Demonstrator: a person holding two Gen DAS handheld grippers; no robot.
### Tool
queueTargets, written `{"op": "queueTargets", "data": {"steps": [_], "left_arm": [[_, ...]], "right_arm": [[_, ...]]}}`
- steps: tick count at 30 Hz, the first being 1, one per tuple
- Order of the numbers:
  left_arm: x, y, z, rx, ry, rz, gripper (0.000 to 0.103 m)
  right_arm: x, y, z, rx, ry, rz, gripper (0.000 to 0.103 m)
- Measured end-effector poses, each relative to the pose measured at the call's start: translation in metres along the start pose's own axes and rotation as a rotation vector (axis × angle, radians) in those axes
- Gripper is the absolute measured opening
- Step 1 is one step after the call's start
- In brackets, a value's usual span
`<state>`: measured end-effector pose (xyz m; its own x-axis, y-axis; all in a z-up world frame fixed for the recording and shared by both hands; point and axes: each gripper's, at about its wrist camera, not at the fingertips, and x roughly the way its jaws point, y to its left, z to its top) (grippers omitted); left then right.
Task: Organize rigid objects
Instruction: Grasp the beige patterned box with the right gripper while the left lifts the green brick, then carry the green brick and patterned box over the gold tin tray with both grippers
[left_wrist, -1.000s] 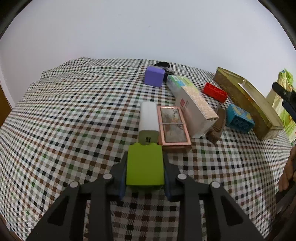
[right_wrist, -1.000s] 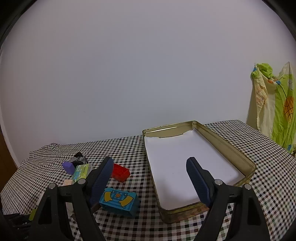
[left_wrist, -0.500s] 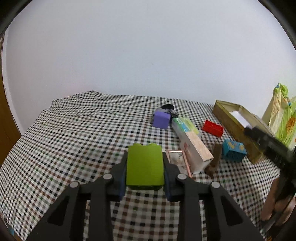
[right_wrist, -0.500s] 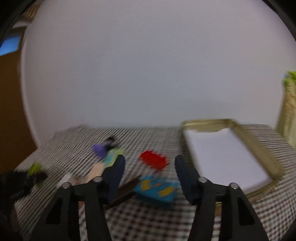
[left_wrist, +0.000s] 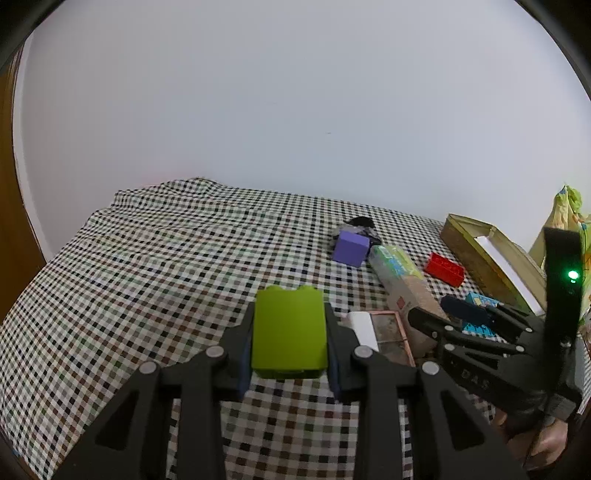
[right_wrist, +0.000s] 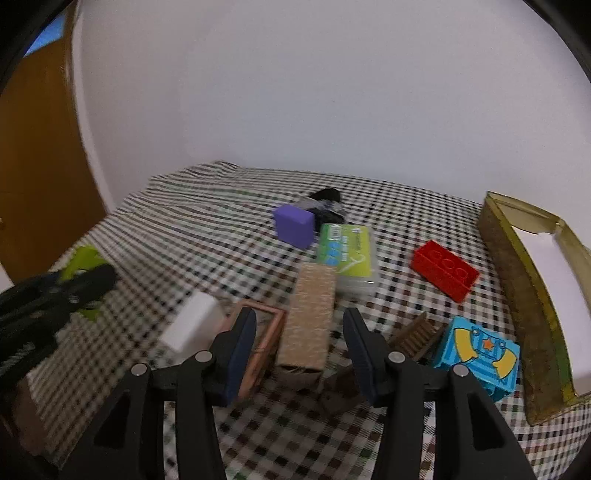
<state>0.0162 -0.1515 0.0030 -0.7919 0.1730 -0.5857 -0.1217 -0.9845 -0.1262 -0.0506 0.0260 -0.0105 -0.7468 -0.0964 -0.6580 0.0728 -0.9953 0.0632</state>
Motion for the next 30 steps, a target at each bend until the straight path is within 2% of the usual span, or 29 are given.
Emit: {"op": "queueTargets", "data": {"steps": [1,2,3,5,10,11,16,19,24,30], "left_arm": [[0.001,0.001,0.000,-0.004,0.004,-0.003,0.030],[0.002,0.002,-0.001,-0.006,0.008,-0.006,0.030],[0.004,0.002,-0.001,-0.011,0.013,-0.007,0.030],[0.005,0.003,-0.002,-0.015,0.020,-0.008,0.030],[0.007,-0.002,-0.003,-0.012,0.024,0.001,0.030],[0.007,-0.003,-0.003,0.013,0.023,-0.028,0.030],[0.005,-0.013,0.001,0.022,0.015,-0.025,0.030],[-0.002,-0.026,0.007,0.038,-0.014,-0.041,0.030],[-0.006,-0.058,0.016,0.081,-0.057,-0.066,0.030],[-0.002,-0.100,0.023,0.111,-0.067,-0.134,0.030]], "right_arm": [[0.002,-0.004,0.000,0.015,0.018,0.010,0.048],[0.006,-0.007,0.000,0.030,0.038,0.018,0.038],[0.015,-0.011,0.002,0.045,0.069,0.026,0.032],[0.023,-0.015,0.000,0.076,0.127,0.045,0.030],[0.020,-0.018,0.000,0.098,0.118,0.075,0.028],[0.021,-0.018,0.000,0.095,0.111,0.084,0.028],[-0.009,-0.025,0.005,0.118,-0.007,0.179,0.028],[-0.028,-0.032,0.008,0.123,-0.104,0.196,0.028],[-0.052,-0.056,0.011,0.116,-0.245,0.120,0.028],[-0.075,-0.102,0.004,0.133,-0.332,0.003,0.028]]}}
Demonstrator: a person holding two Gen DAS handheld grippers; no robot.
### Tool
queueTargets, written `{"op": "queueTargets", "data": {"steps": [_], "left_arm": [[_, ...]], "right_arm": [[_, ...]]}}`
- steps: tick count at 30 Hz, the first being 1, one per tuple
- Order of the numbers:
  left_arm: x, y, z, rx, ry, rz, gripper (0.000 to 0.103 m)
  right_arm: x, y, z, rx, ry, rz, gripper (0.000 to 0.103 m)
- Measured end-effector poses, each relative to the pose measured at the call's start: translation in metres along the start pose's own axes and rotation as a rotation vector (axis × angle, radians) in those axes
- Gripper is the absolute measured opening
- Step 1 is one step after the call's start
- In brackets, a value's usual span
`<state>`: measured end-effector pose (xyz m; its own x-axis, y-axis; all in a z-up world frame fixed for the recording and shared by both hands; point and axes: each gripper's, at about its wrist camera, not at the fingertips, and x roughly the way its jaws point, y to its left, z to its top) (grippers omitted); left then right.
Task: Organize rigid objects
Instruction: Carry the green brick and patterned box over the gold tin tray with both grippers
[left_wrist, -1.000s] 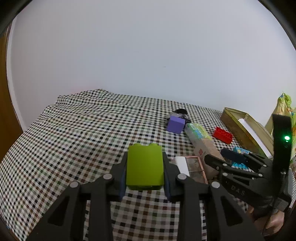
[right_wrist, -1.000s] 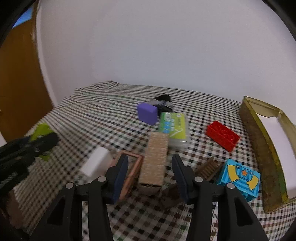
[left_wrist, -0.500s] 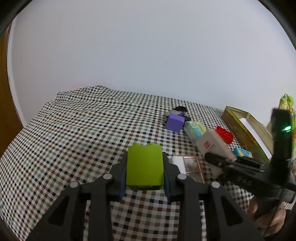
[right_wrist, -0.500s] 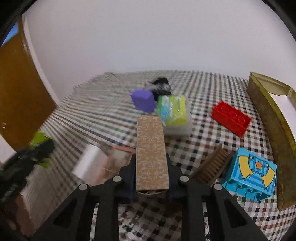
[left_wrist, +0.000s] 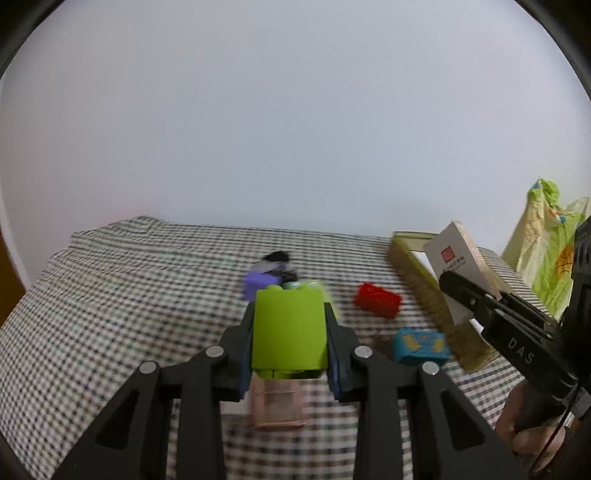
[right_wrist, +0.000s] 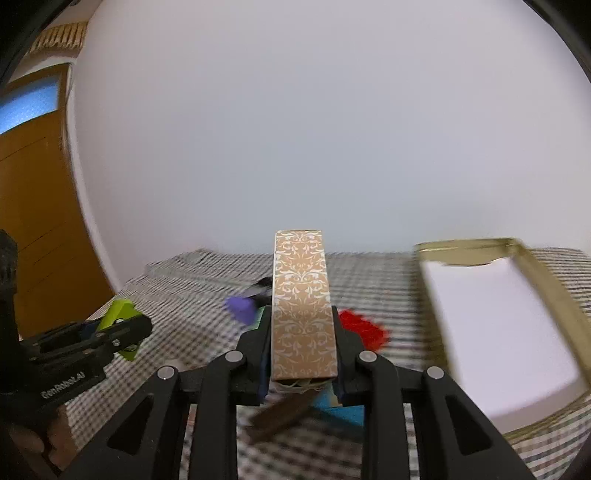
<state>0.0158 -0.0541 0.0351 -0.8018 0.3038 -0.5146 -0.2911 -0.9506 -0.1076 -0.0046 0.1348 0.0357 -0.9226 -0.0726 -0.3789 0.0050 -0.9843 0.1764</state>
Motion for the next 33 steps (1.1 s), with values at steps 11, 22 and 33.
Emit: {"op": "queueTargets", "data": {"steps": [11,22,33], "left_arm": [[0.030,-0.087,0.021,0.099,-0.022,-0.087,0.030],[0.063,-0.172,0.026,0.165,0.013,-0.204,0.030],[0.098,-0.226,0.019,0.223,0.059,-0.238,0.030]], "right_arm": [[-0.023,-0.084,0.013,-0.007,-0.084,-0.234,0.028],[-0.030,-0.157,0.012,-0.004,-0.053,-0.437,0.028],[-0.030,-0.193,0.009,0.085,0.014,-0.422,0.028]]}}
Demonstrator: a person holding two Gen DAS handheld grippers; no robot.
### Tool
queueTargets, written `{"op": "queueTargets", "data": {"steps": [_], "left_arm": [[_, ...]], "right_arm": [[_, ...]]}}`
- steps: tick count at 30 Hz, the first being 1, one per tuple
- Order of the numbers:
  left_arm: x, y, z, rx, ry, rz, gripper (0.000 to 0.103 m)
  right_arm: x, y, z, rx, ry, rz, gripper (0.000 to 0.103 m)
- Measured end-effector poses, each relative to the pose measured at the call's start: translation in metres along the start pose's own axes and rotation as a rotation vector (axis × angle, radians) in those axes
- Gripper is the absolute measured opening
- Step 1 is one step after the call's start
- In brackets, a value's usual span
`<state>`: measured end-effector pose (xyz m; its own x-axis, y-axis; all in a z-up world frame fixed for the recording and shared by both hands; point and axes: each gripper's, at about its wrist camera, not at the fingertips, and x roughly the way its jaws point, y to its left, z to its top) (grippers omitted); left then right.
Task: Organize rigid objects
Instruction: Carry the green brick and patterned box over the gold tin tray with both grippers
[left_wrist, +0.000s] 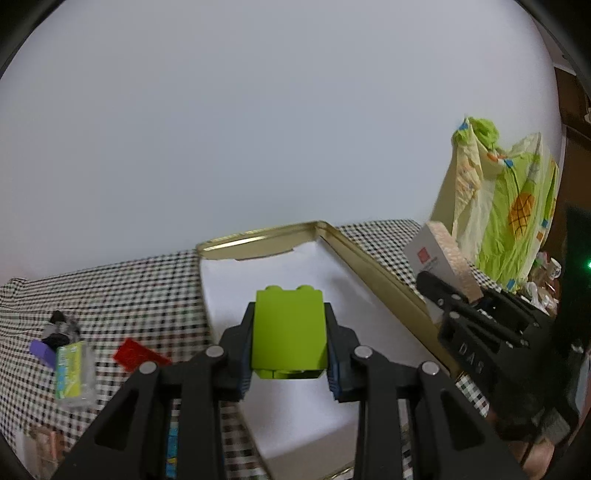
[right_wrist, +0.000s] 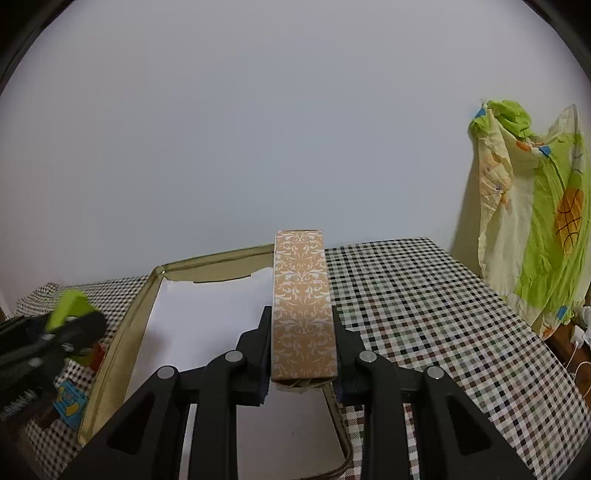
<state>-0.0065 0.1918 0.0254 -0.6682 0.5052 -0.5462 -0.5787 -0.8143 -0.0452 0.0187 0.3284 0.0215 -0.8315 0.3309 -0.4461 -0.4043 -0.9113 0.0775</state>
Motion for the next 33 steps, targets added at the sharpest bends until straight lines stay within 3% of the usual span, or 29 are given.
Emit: {"op": "queueTargets", "data": {"steps": [6,33], "left_arm": [[0.016,-0.007,-0.005,0.012,0.017,0.000,0.030],[0.045,-0.002,-0.025,0.039,0.099,0.027,0.030]], "right_arm": [[0.006,0.009,-0.005,-0.055,0.036,0.000,0.028],[0.023,0.017,-0.010,-0.068,0.159,0.006,0.028]]}}
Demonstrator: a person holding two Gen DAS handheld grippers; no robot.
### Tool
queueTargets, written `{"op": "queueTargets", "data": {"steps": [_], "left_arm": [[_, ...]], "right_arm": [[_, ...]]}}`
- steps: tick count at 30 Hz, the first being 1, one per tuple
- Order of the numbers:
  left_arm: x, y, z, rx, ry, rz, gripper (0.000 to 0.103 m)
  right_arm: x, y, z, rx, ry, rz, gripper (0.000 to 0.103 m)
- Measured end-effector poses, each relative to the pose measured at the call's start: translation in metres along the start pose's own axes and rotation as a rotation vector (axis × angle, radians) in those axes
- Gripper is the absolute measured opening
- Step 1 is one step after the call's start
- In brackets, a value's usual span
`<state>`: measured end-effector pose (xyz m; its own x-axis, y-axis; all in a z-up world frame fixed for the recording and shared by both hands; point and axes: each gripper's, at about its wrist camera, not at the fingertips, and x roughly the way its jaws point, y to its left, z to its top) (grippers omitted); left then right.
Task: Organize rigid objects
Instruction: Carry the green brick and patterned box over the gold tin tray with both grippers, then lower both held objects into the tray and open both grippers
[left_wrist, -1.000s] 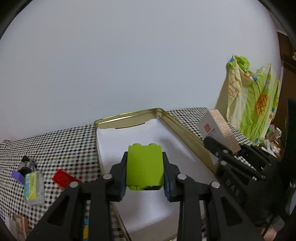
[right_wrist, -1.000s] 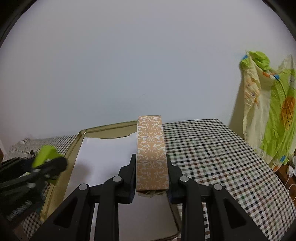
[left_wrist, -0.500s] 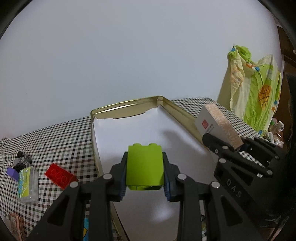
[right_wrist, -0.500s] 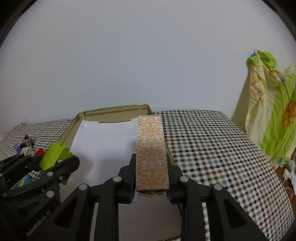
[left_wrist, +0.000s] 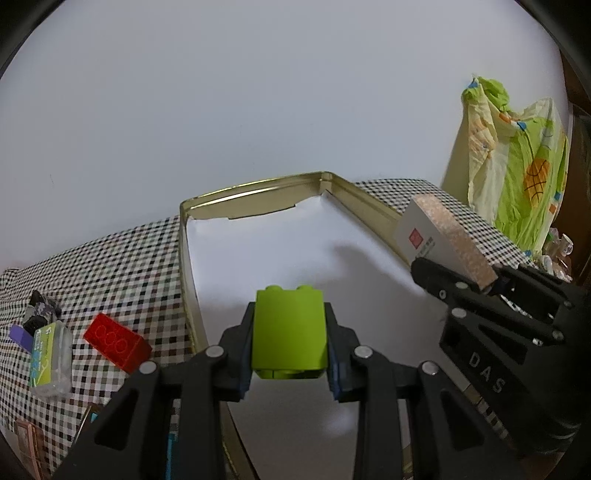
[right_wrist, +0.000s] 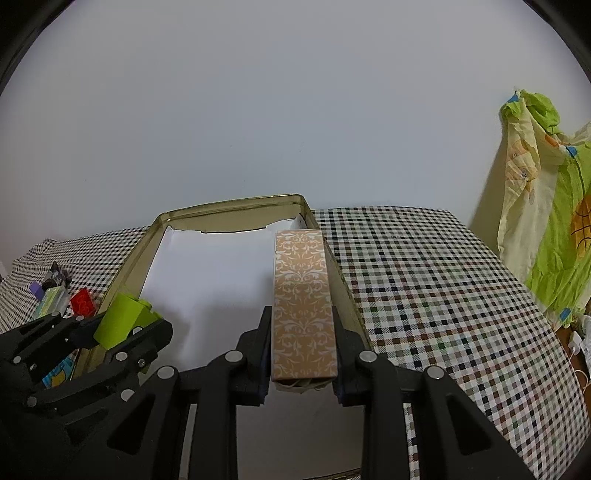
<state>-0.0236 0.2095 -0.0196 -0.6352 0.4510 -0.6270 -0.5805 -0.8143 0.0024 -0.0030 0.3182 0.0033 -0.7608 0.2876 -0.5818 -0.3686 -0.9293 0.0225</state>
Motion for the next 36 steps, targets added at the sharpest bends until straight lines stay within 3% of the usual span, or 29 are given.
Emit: {"op": "queueTargets", "data": {"steps": [17,19,20,22,23,25,27,30,36], "left_arm": [[0.001,-0.004,0.000,0.027,0.008,0.017,0.030],[0.000,-0.005,-0.001,0.036,0.009,0.021,0.030],[-0.001,-0.006,-0.001,0.037,0.001,0.020,0.032],[-0.007,-0.007,-0.001,0.038,-0.022,0.021,0.063],[-0.010,-0.008,0.000,0.040,-0.037,0.023,0.072],[-0.019,-0.009,0.001,0.046,-0.082,0.037,0.095],[-0.025,-0.009,0.002,0.050,-0.111,0.049,0.098],[-0.032,-0.004,0.003,0.030,-0.128,0.042,0.102],[-0.041,0.008,-0.002,0.019,-0.150,0.068,0.102]], "right_arm": [[0.013,-0.003,0.001,0.025,0.067,0.012,0.029],[0.008,-0.005,0.000,0.053,0.054,0.006,0.033],[0.006,-0.008,0.000,0.069,0.039,0.015,0.041],[-0.001,-0.011,0.002,0.098,0.009,0.074,0.053],[-0.005,-0.011,0.002,0.101,-0.009,0.071,0.067],[-0.014,-0.010,0.003,0.093,-0.058,0.053,0.071],[-0.026,-0.010,0.004,0.082,-0.131,0.004,0.078],[-0.038,-0.014,0.005,0.110,-0.199,0.003,0.082],[-0.041,-0.021,0.007,0.144,-0.224,-0.044,0.083]]}}
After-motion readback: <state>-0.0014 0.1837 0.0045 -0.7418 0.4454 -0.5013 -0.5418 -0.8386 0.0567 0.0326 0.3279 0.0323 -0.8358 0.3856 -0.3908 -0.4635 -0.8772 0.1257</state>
